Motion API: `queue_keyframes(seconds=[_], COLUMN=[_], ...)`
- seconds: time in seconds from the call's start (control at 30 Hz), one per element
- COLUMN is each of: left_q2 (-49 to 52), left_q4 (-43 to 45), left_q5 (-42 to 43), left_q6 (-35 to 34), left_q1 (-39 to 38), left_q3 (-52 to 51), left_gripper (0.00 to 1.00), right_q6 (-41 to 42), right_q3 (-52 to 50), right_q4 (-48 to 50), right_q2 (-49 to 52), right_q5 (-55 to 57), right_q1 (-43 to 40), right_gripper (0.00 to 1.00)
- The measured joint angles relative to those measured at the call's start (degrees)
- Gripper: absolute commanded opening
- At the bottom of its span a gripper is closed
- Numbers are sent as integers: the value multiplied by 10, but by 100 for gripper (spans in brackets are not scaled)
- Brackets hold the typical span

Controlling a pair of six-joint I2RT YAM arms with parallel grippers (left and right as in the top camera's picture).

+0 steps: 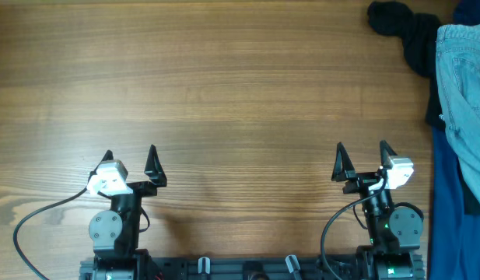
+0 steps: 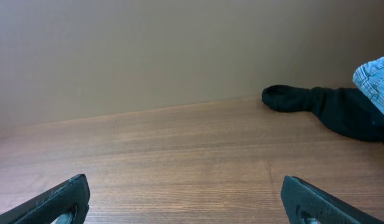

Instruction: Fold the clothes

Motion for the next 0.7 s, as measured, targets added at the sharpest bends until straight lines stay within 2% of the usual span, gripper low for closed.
queue_keyframes(seconds=[0.7], left_q2=[14], left_q4=[0], left_q5=[0], left_q6=[0], left_q1=[-7], left_q3=[0], left_gripper=[100], right_q6=[0], right_q3=[0], right_q4=[0], right_q2=[0], right_q5=[0], right_q1=[0], right_gripper=[100])
